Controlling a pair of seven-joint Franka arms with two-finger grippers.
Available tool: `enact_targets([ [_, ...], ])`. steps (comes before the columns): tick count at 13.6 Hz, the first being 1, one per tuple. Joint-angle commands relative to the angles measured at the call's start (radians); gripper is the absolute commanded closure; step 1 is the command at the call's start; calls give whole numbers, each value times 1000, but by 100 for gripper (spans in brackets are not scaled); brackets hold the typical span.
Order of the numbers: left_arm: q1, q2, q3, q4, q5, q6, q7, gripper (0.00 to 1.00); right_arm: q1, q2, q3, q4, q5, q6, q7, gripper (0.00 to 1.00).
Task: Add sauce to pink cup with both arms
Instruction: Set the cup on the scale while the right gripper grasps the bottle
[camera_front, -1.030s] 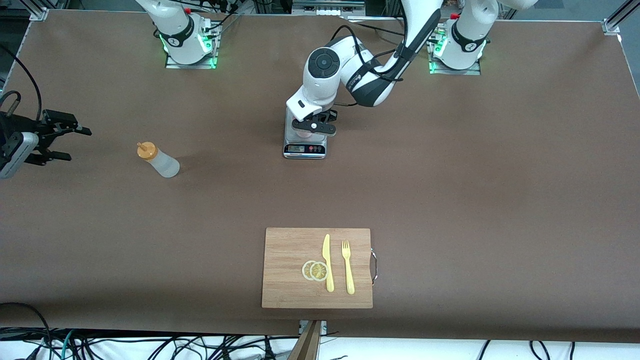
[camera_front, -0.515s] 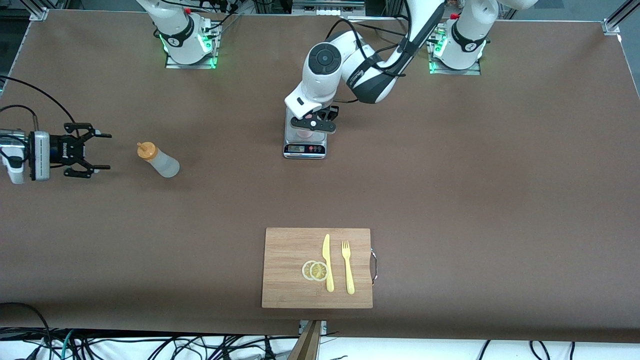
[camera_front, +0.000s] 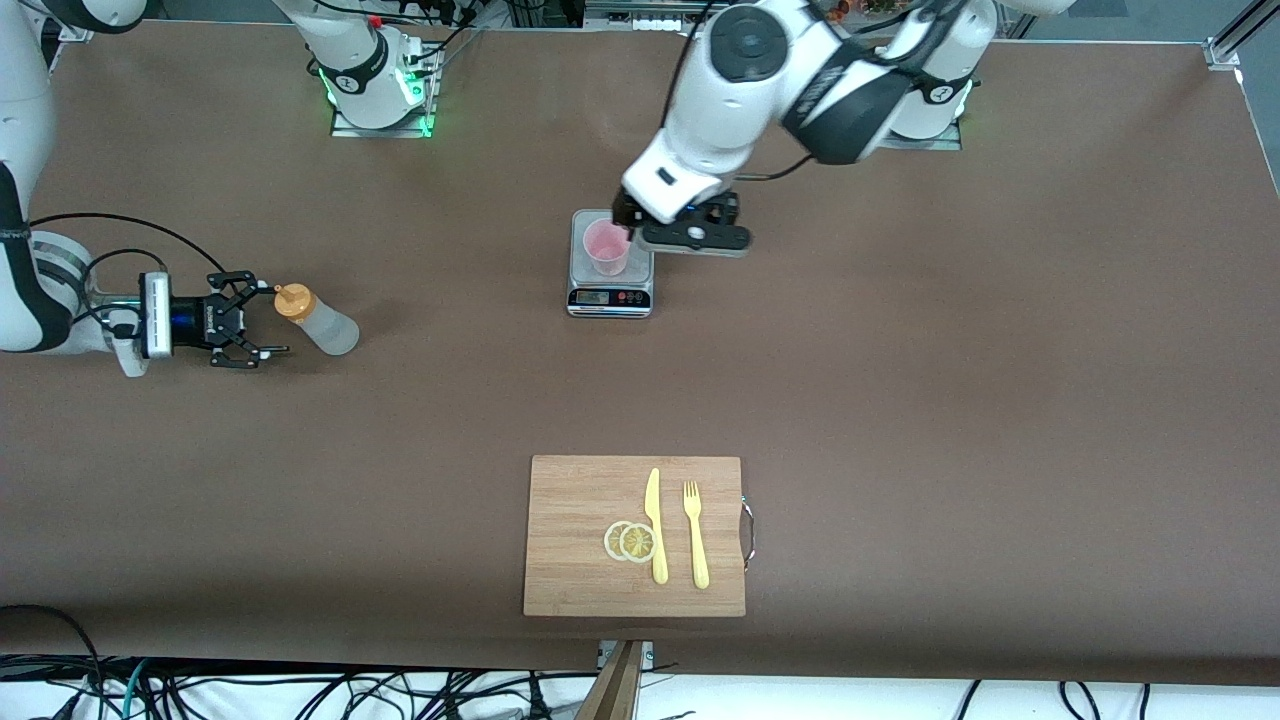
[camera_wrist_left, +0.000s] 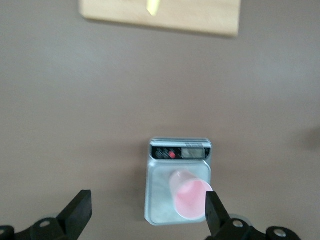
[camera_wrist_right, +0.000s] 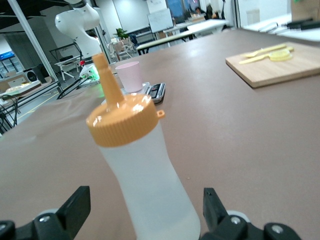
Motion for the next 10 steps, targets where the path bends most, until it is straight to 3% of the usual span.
enact_targets([
  [1, 95, -69, 52, 18, 35, -118, 156, 0, -2, 24, 0, 10, 24, -30, -97, 0],
  [4, 252, -118, 69, 63, 59, -234, 316, 0, 24, 61, 0, 8, 33, -33, -162, 0],
  [10, 546, -124, 71, 187, 61, -422, 620, 0, 78, 81, 3, 8, 41, -39, -170, 0],
])
